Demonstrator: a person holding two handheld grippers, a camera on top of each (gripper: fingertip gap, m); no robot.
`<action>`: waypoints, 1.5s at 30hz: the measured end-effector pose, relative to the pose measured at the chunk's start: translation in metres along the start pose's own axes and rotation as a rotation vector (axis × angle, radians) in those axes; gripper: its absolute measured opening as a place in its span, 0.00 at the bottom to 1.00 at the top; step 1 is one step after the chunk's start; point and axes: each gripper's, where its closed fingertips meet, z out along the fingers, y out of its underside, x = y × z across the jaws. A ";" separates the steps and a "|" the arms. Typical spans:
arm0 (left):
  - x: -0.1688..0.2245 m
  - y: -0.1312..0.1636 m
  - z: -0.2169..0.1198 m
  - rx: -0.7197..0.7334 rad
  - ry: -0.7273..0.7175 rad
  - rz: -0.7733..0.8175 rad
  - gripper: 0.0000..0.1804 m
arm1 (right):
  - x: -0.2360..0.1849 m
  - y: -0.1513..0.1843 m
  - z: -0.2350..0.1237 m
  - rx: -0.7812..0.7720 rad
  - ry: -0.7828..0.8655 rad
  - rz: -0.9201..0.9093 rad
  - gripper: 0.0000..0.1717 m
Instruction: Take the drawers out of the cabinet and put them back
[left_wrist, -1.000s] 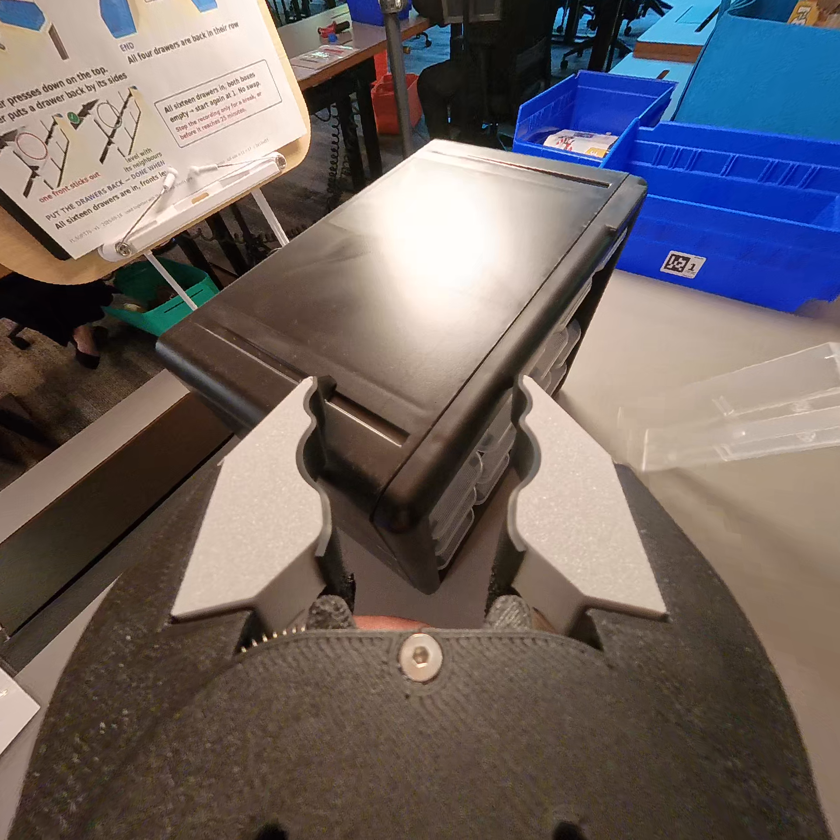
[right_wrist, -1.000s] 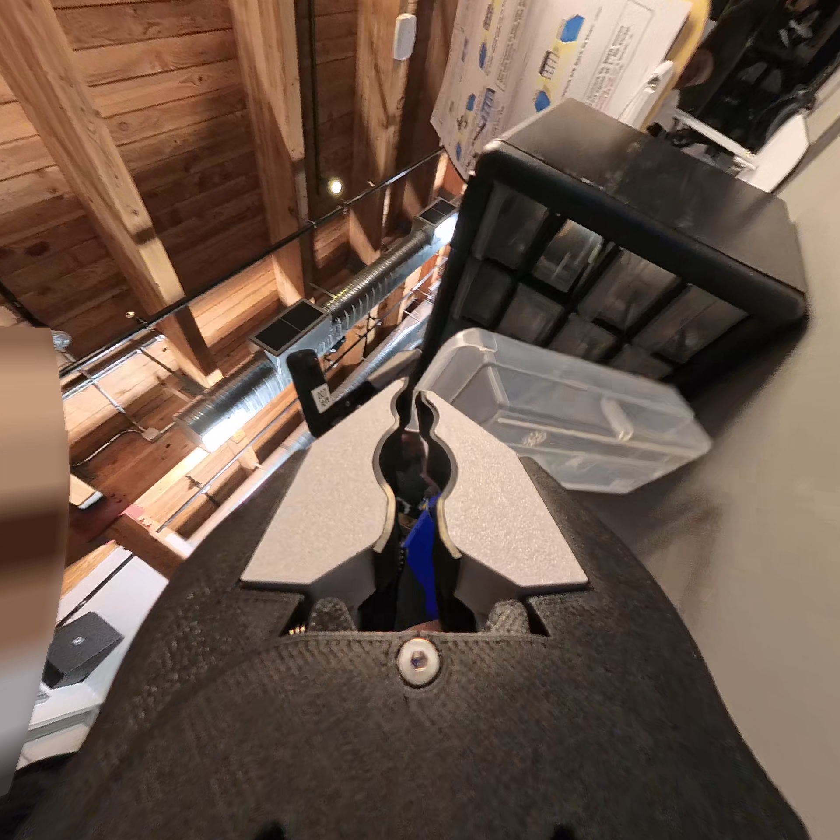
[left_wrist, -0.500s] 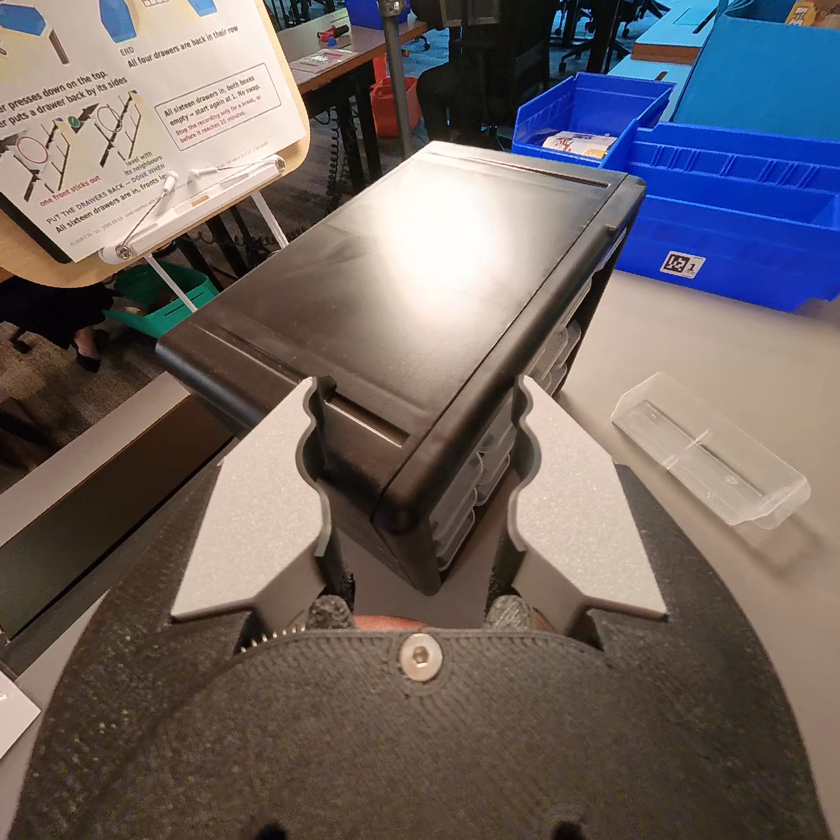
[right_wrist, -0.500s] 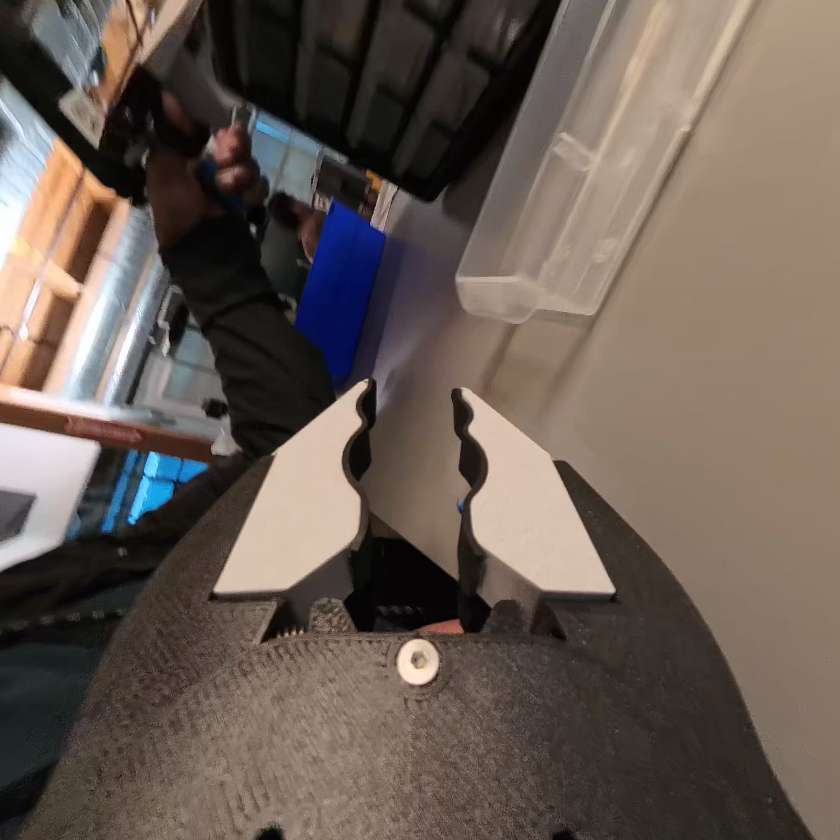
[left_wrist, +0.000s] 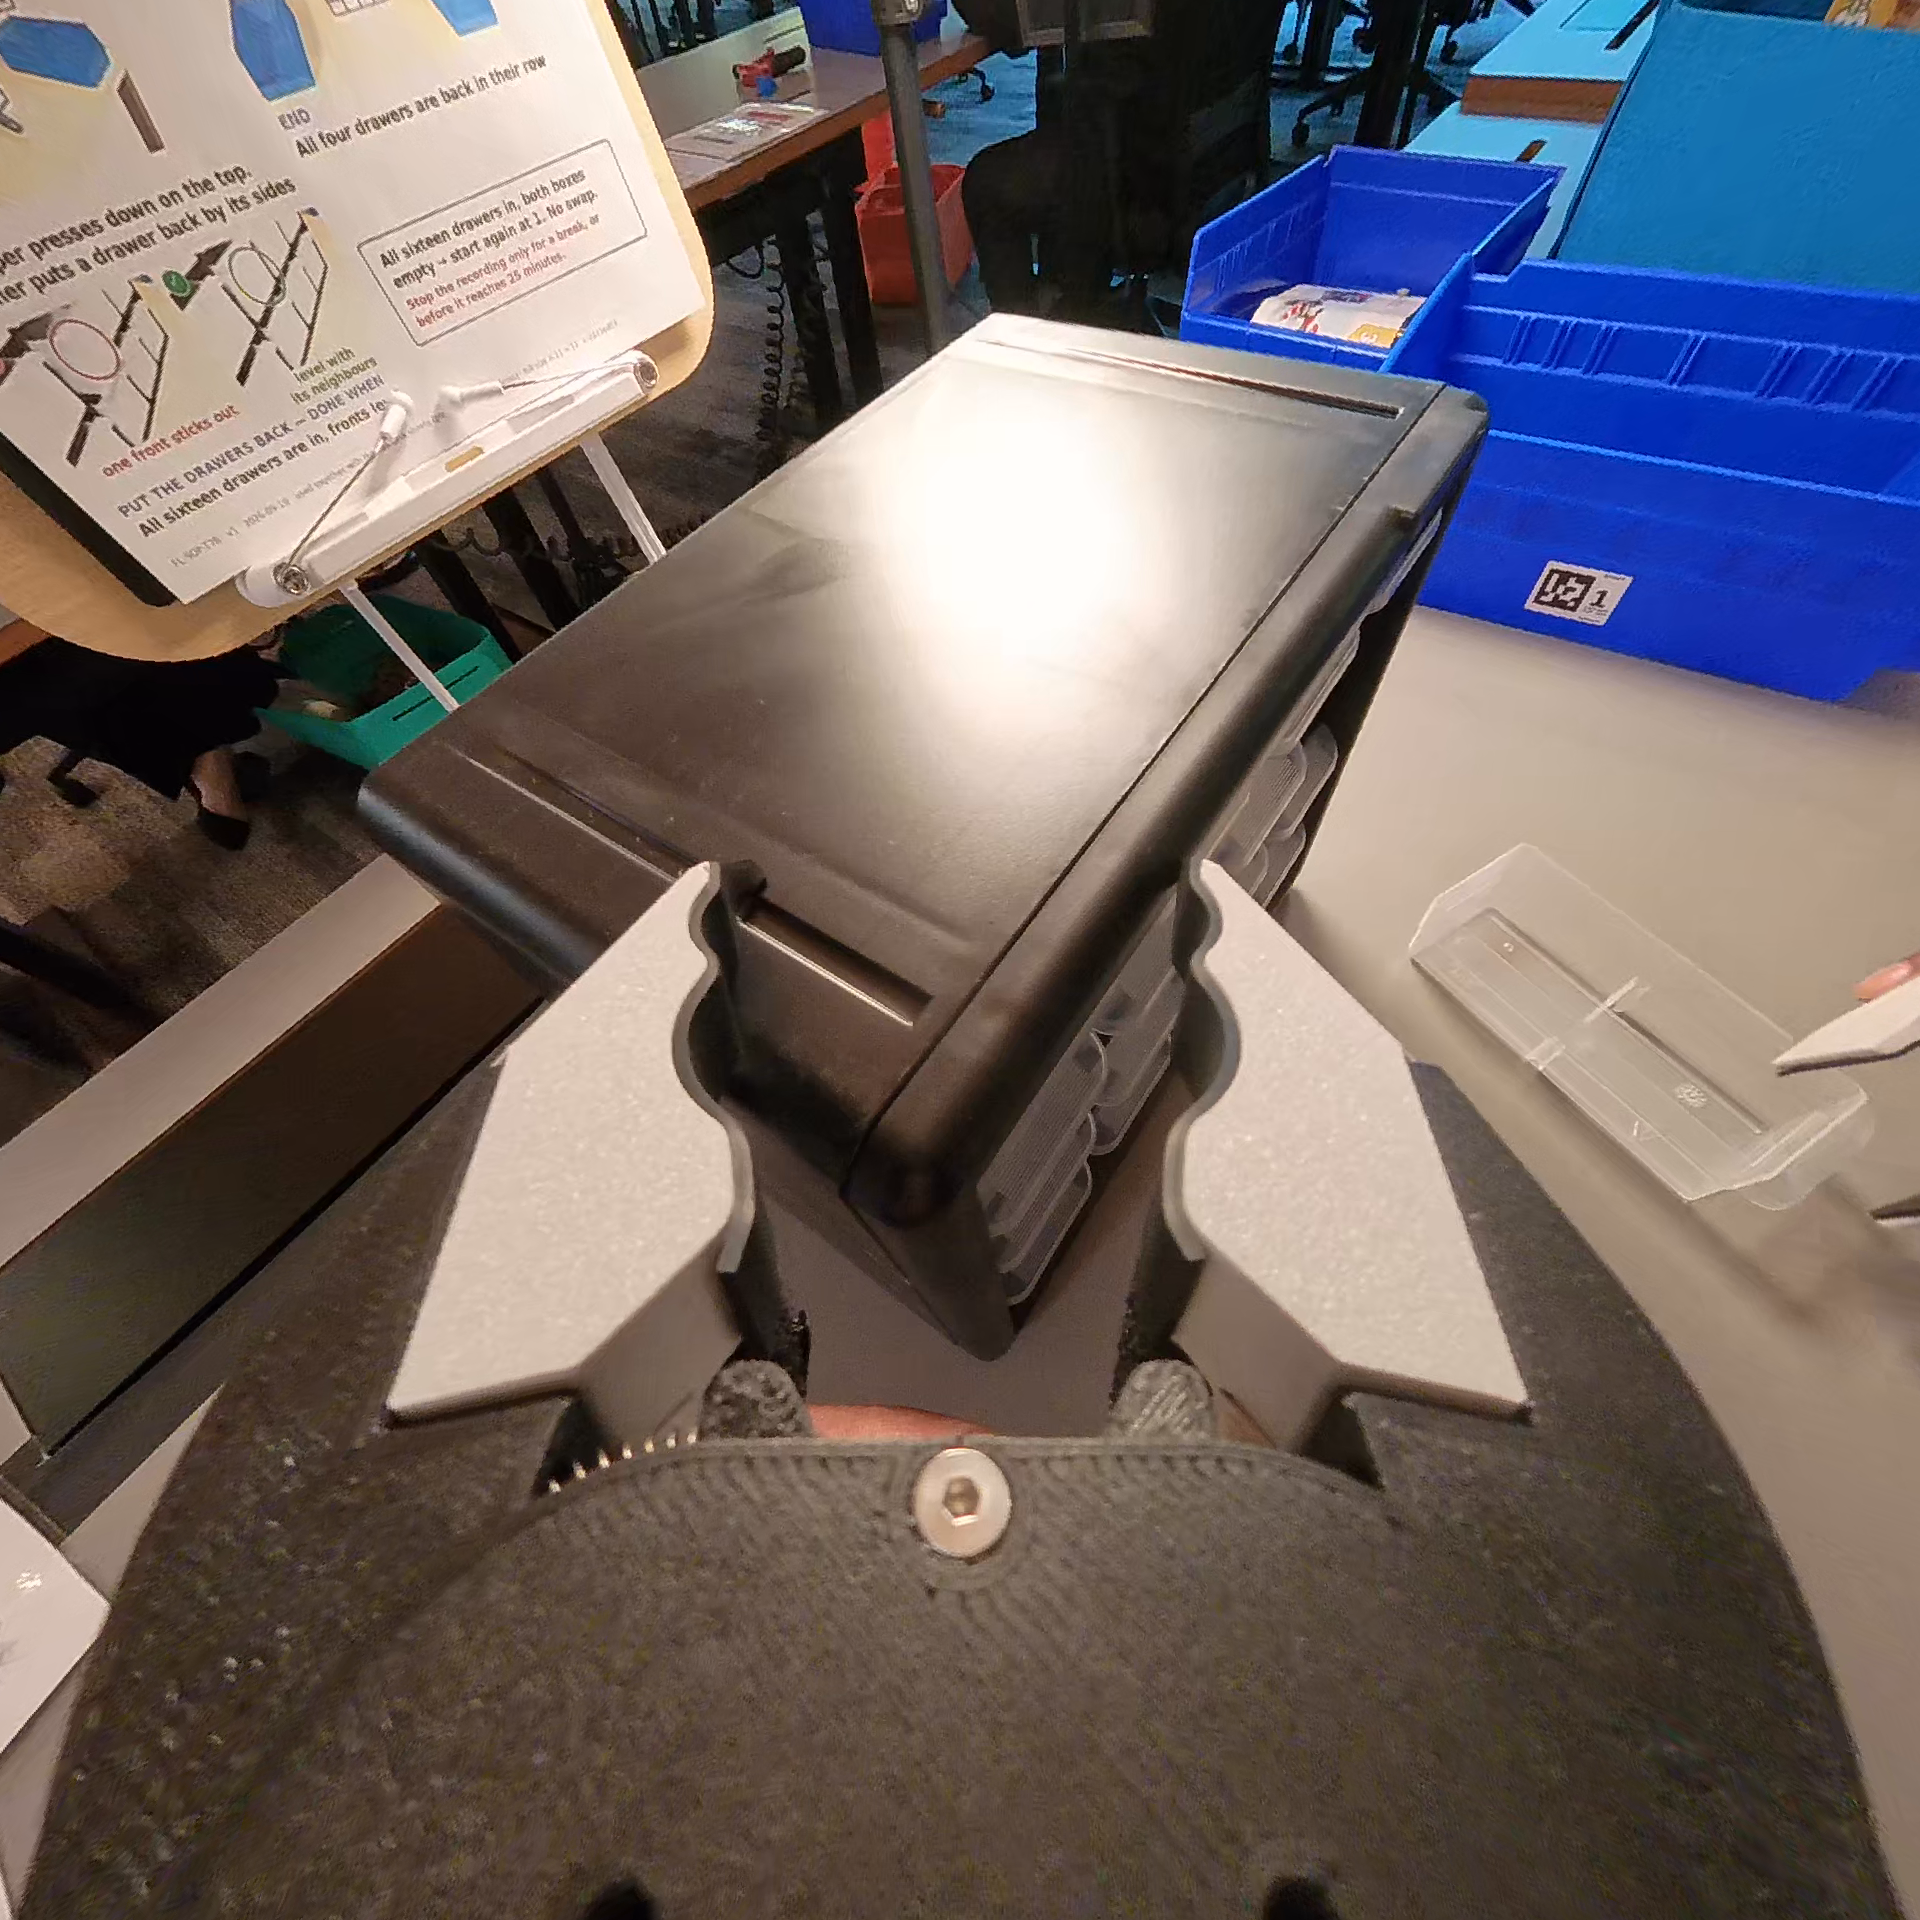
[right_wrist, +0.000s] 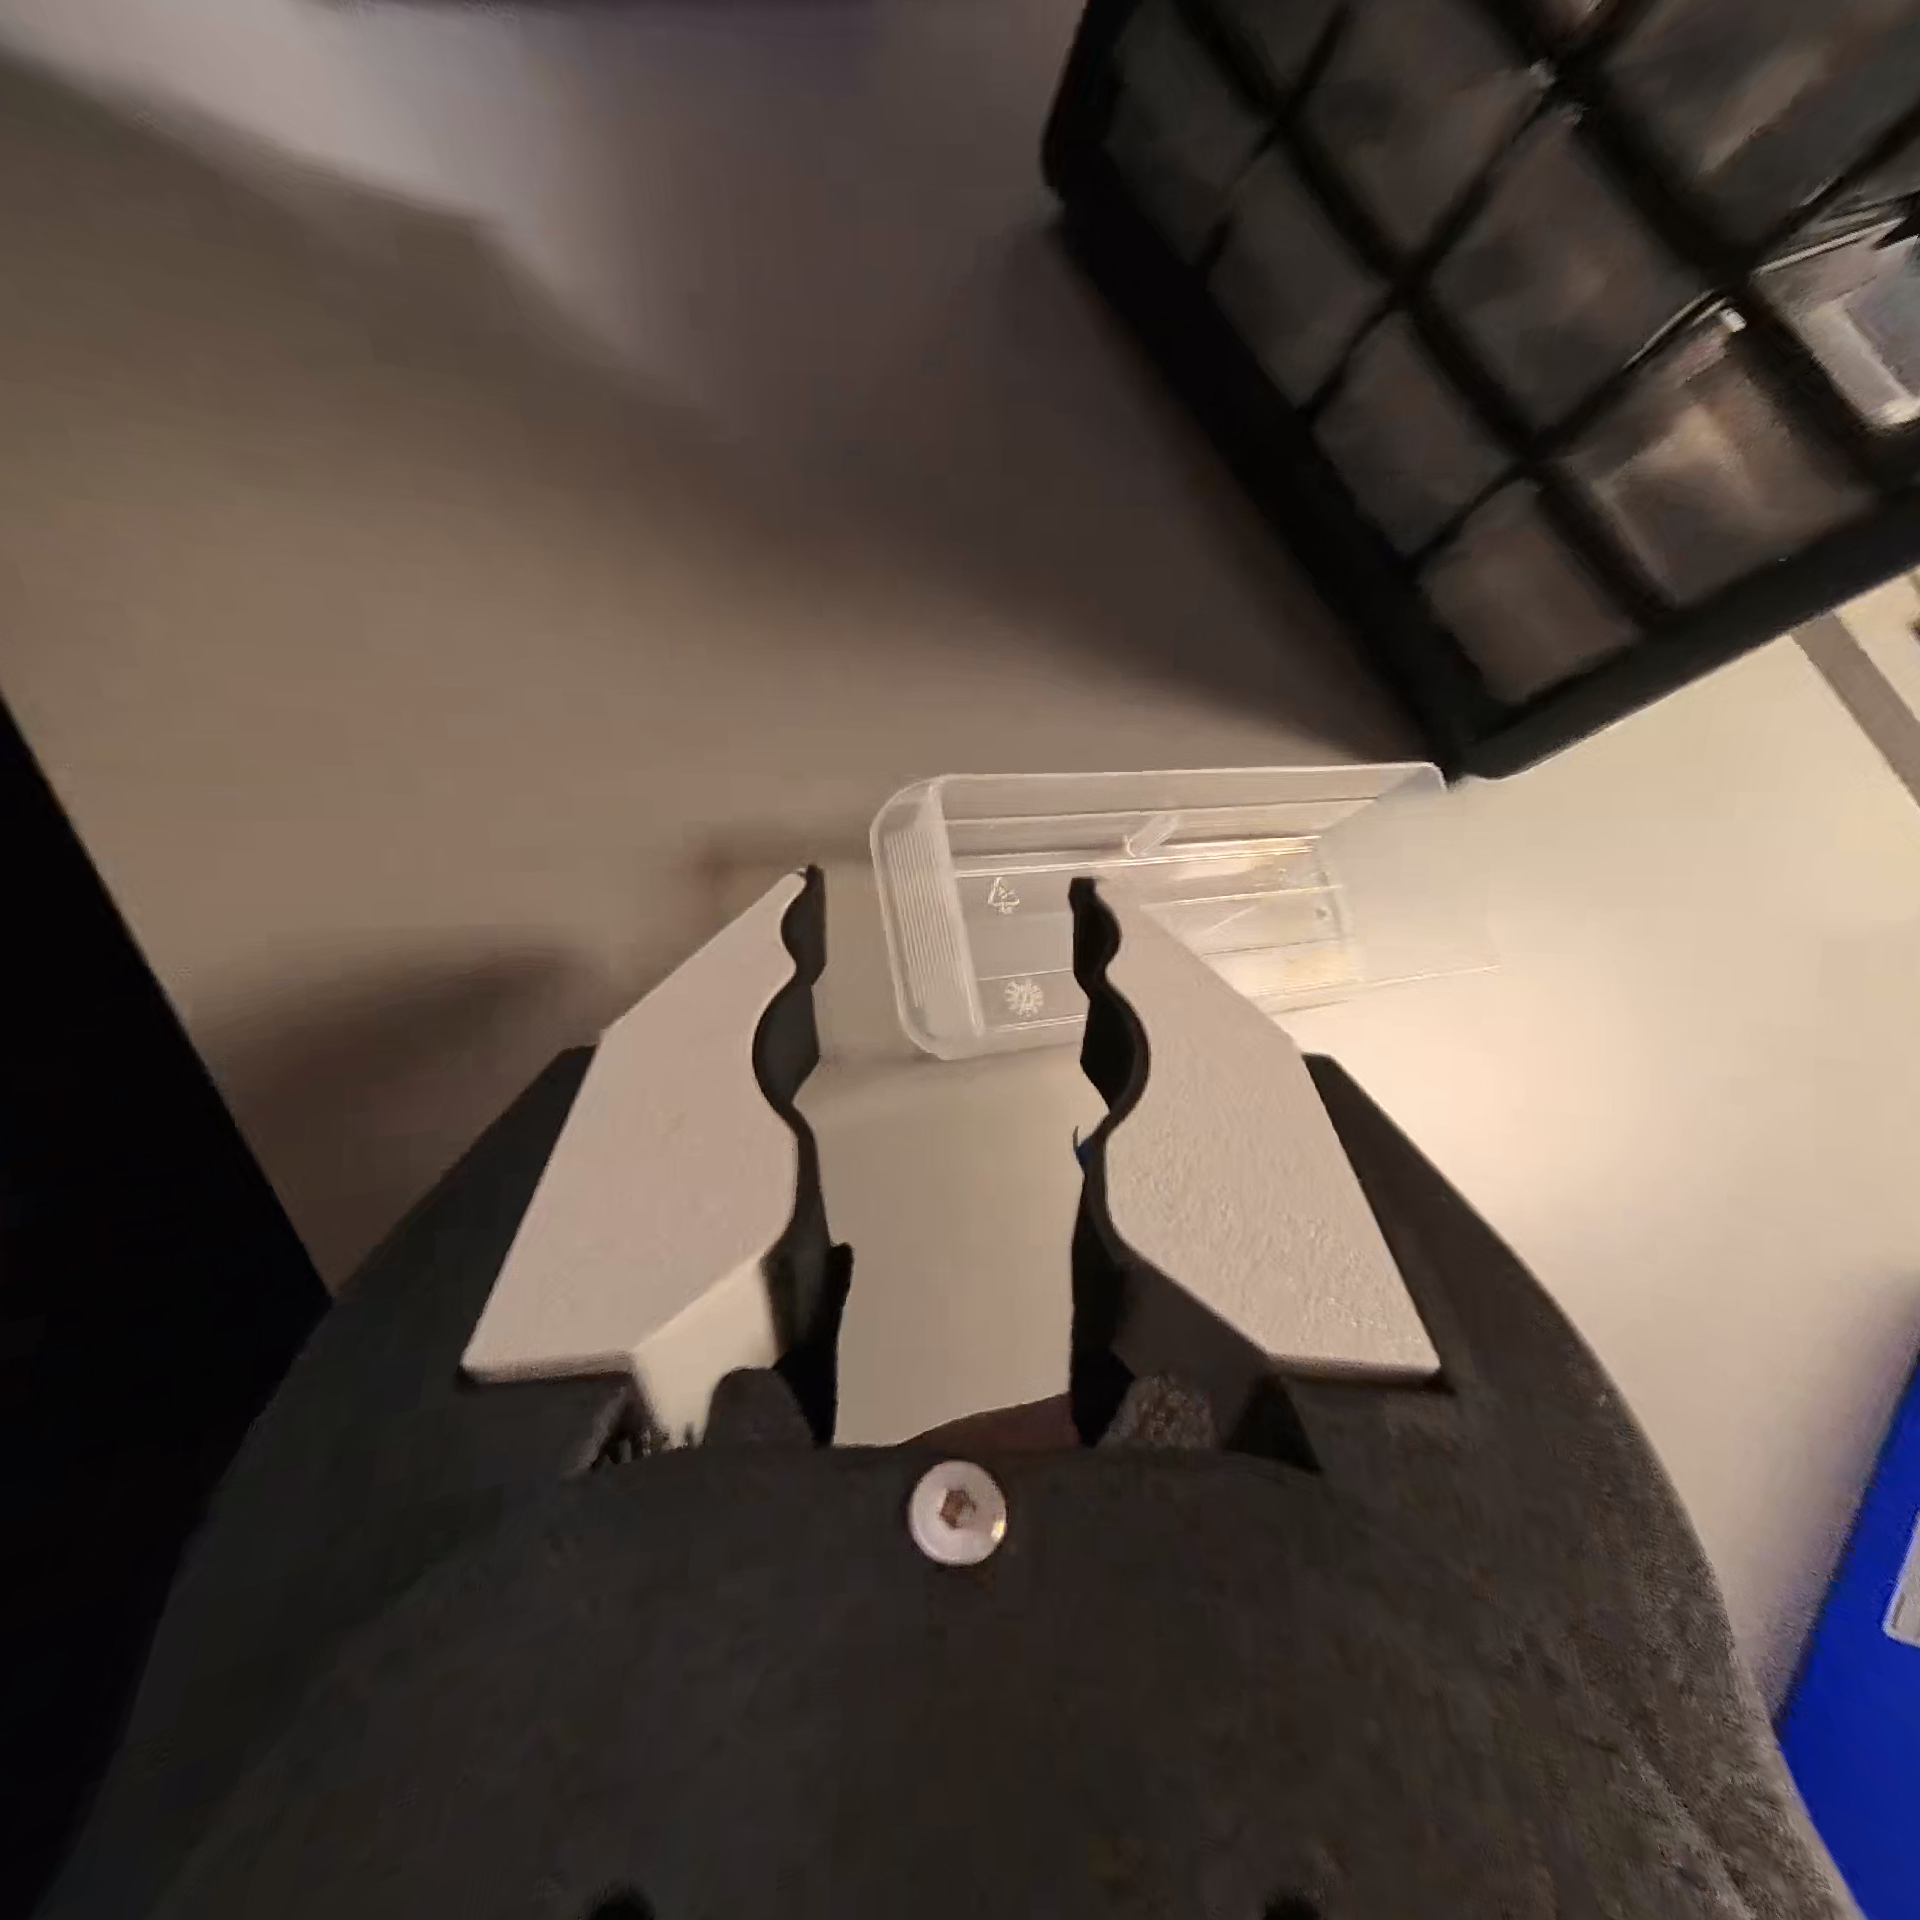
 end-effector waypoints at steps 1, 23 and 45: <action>0.000 0.000 0.000 0.000 0.000 0.000 0.47 | 0.000 0.003 0.003 -0.014 -0.007 -0.010 0.30; 0.000 0.000 0.001 0.006 0.005 0.002 0.48 | 0.208 -0.019 -0.128 0.075 0.492 0.143 0.11; 0.000 0.000 0.001 0.005 0.006 0.009 0.48 | 0.345 0.161 -0.038 -0.234 0.337 0.659 0.17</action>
